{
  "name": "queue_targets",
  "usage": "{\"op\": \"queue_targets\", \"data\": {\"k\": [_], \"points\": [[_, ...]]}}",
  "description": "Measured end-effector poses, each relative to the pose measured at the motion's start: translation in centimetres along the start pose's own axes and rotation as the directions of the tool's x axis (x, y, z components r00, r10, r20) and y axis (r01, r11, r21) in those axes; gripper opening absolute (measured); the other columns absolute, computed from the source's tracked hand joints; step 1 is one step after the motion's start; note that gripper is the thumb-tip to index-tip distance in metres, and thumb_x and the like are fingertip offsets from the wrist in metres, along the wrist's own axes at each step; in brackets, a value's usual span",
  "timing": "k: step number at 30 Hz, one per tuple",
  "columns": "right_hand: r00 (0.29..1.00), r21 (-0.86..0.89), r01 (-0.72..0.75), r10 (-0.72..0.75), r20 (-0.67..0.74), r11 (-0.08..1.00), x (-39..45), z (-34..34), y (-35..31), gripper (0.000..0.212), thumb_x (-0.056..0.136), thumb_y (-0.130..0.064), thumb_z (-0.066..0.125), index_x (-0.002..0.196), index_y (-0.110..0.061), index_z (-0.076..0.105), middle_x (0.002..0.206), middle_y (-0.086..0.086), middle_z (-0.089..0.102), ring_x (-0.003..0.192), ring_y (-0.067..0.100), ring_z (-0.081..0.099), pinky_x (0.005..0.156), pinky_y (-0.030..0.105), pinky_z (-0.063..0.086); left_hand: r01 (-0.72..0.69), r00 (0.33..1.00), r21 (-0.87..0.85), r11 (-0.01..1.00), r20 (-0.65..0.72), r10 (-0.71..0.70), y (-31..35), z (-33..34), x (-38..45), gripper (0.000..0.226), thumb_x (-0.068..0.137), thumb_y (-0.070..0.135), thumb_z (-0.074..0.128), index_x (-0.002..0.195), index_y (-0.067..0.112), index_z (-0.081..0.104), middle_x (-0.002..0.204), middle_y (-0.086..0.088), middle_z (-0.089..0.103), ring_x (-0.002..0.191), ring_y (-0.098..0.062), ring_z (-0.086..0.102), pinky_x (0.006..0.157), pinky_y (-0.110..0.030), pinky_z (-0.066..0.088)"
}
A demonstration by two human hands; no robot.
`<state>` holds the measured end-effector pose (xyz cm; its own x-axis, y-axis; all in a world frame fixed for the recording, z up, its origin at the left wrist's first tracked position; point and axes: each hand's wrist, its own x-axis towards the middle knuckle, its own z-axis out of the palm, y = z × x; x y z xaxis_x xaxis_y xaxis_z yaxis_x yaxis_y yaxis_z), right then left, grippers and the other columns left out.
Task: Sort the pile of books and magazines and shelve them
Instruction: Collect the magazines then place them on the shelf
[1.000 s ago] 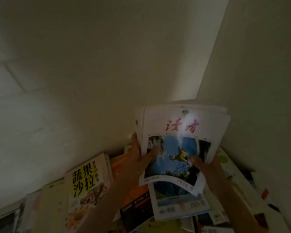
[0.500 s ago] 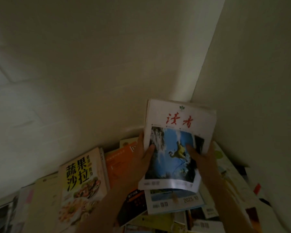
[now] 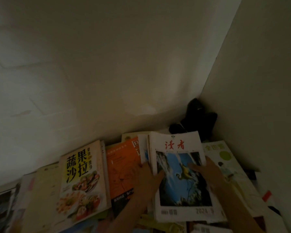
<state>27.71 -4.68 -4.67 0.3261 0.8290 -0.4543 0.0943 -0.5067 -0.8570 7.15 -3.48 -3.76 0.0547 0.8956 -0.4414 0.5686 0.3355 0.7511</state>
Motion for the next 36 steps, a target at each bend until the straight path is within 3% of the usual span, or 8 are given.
{"op": "queue_targets", "data": {"k": [5,11,15,19,23,27,30,36], "points": [[0.997,0.09,0.013,-0.019,0.069,0.996,1.2,0.5,-1.3,0.03,0.077,0.003,0.07,0.099,-0.013,0.057,0.093,0.008,0.064,0.078,0.018,0.062,0.057,0.023,0.054,0.113,0.994,-0.034,0.993,0.002,-0.113,0.5,-0.2,1.8,0.049,0.081,0.035,0.067,0.118,0.007,0.052,0.117,-0.011,0.054,0.109,-0.026,0.053,0.087,-0.03,0.046],[0.987,0.136,-0.062,0.041,0.158,0.989,2.3,0.7,-0.9,0.071,0.064,-0.017,0.084,0.127,-0.013,0.05,0.116,0.008,0.064,0.104,0.027,0.061,0.089,0.043,0.052,0.138,0.987,-0.335,0.932,-0.028,-0.157,1.2,-0.8,1.9,0.013,0.087,0.023,0.063,0.084,0.014,0.054,0.087,-0.004,0.06,0.074,-0.014,0.057,0.046,-0.014,0.041],[0.982,0.195,-0.132,0.102,0.158,0.972,1.7,1.6,-0.7,0.055,0.073,-0.007,0.077,0.118,-0.011,0.044,0.095,0.002,0.06,0.079,0.016,0.061,0.058,0.025,0.051,0.122,0.987,-0.515,0.849,-0.024,-0.157,0.8,-1.8,1.8,0.047,0.08,0.029,0.071,0.116,0.006,0.053,0.111,-0.005,0.061,0.097,-0.023,0.061,0.082,-0.031,0.053],[0.968,0.165,-0.209,0.18,0.175,0.964,0.0,2.0,0.0,0.097,0.048,-0.04,0.089,0.121,0.011,0.05,0.11,0.031,0.062,0.092,0.043,0.063,0.085,0.054,0.052,0.204,0.979,-0.647,0.734,0.157,-0.133,1.0,-2.7,1.1,0.047,0.078,0.028,0.073,0.119,0.017,0.054,0.103,-0.006,0.064,0.09,-0.023,0.062,0.078,-0.037,0.053],[0.983,0.288,-0.123,0.077,0.167,0.95,-3.1,2.1,-2.1,0.052,0.072,-0.022,0.079,0.109,0.01,0.061,0.104,0.03,0.065,0.092,0.044,0.065,0.087,0.056,0.051,0.061,0.978,-0.564,0.824,0.199,0.064,1.3,-5.1,0.8,0.047,0.073,0.038,0.075,0.115,0.033,0.053,0.111,-0.003,0.065,0.097,-0.018,0.064,0.081,-0.036,0.054],[0.971,0.455,0.177,-0.23,0.062,0.872,-5.2,2.8,-5.6,0.027,0.08,-0.011,0.067,0.107,-0.012,0.064,0.096,0.006,0.074,0.082,0.02,0.071,0.064,0.031,0.058,-0.214,0.945,-0.534,0.818,0.098,0.312,3.6,-9.4,-0.3,0.047,0.075,0.034,0.067,0.119,0.028,0.049,0.118,0.001,0.063,0.098,-0.01,0.065,0.079,-0.029,0.056],[0.915,0.455,0.366,-0.403,-0.017,0.812,-6.2,3.7,-7.6,0.036,0.081,-0.003,0.064,0.113,-0.02,0.058,0.09,-0.017,0.073,0.083,0.001,0.068,0.064,0.015,0.054,-0.409,0.867,-0.52,0.75,0.037,0.498,5.1,-12.4,-1.2,0.042,0.083,0.016,0.062,0.115,0.034,0.042,0.109,0.01,0.061,0.094,0.001,0.064,0.074,-0.02,0.055],[0.878,0.343,0.412,-0.469,0.098,0.844,-7.0,6.4,-5.5,0.098,0.043,-0.063,0.082,0.126,-0.025,0.047,0.114,-0.019,0.064,0.105,-0.002,0.061,0.078,0.013,0.05,-0.42,0.883,-0.482,0.769,-0.021,0.469,1.9,-12.9,-0.5,0.038,0.073,0.019,0.068,0.108,0.025,0.055,0.097,0.011,0.07,0.1,-0.008,0.064,0.08,-0.021,0.055]]}}
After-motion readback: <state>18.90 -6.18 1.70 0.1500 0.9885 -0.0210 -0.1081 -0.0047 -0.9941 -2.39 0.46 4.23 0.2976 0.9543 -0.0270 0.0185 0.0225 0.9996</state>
